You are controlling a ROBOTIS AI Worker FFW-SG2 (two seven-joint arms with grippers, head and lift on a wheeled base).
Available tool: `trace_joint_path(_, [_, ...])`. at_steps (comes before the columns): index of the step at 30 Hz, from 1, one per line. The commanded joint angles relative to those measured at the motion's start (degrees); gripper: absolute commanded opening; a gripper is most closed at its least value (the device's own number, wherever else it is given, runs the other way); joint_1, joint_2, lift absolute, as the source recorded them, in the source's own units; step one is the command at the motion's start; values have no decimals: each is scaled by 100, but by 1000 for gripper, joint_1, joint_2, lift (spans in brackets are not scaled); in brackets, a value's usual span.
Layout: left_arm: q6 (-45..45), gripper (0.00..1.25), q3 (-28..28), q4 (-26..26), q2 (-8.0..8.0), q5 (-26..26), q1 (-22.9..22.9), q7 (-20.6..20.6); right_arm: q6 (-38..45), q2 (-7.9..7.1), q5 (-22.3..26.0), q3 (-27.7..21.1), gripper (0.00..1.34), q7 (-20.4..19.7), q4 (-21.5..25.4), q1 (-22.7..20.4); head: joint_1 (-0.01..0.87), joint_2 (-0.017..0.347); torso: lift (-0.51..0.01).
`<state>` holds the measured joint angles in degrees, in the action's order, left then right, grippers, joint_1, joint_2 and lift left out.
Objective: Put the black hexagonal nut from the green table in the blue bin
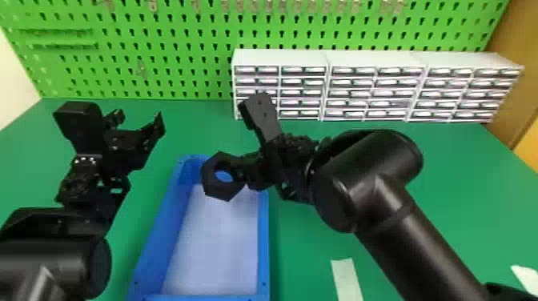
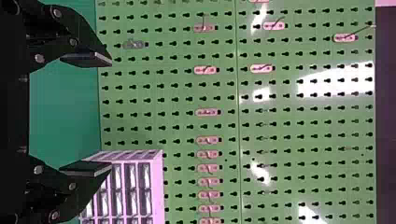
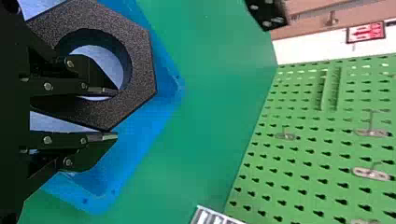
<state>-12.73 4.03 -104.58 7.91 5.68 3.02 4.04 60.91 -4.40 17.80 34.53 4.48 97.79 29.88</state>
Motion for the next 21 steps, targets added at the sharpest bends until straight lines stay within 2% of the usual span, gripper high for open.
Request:
trace_joint_path(1, [-1, 785, -7, -9, 0, 4, 5, 0, -9, -44, 4, 142, 267, 0, -85, -114, 686, 52, -97])
trace_joint_path(8, [-1, 785, -7, -18, 0, 4, 49, 0, -158, -8, 109, 282, 265, 9, -181, -141, 686, 52, -97])
trace_joint_path(21, [8, 785, -51, -18, -9, -5, 58, -17, -360, -88, 373, 757, 267, 9, -419, -88, 686, 52, -97])
